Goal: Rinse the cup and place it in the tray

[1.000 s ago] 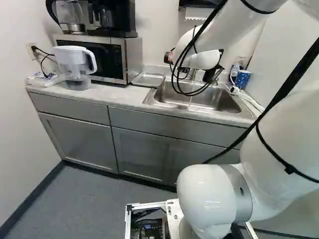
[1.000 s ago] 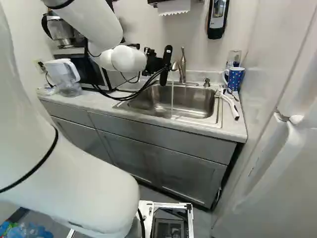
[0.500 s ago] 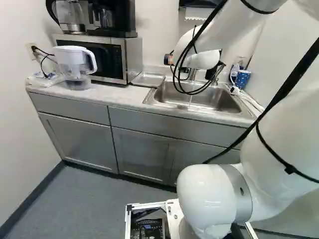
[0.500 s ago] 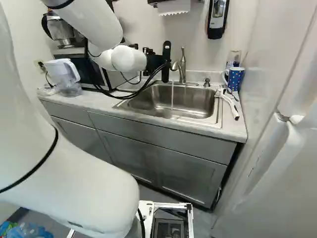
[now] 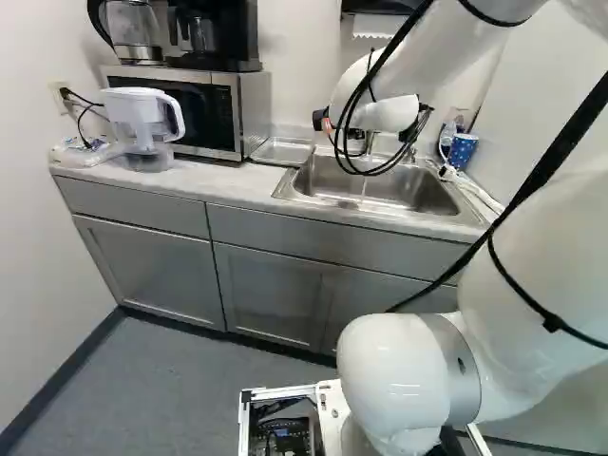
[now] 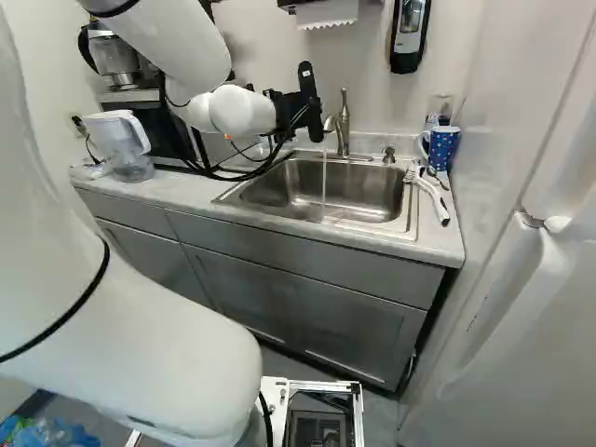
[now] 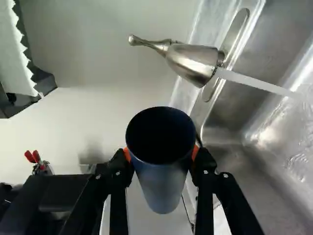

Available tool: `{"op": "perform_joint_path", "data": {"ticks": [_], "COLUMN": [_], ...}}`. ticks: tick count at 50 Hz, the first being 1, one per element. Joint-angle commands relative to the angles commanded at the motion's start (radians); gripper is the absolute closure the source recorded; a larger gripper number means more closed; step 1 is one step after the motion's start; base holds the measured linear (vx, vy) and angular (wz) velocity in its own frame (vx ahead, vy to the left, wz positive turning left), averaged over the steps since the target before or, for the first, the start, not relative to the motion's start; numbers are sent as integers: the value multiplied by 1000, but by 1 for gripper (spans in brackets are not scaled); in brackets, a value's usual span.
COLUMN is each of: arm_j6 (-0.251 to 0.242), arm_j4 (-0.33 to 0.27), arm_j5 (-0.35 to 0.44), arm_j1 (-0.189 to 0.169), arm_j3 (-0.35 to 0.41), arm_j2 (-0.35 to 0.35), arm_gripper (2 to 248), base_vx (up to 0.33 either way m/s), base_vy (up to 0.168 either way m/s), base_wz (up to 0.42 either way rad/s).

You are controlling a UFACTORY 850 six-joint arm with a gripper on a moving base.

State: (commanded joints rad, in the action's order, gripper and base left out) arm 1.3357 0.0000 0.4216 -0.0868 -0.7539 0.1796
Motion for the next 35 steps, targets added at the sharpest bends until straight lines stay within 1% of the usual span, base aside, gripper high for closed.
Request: {"op": "perform_joint_path", "data": {"ticks": [35], "arm_j6": [-368], "arm_j4": [0], "arm_j5": [0], "arm_j1": [0], "arm_j3": [0], "arm_j2": [0], "arm_gripper": [125], "base_vx": [0], "base_vy": [0], "base_wz": [0]}}
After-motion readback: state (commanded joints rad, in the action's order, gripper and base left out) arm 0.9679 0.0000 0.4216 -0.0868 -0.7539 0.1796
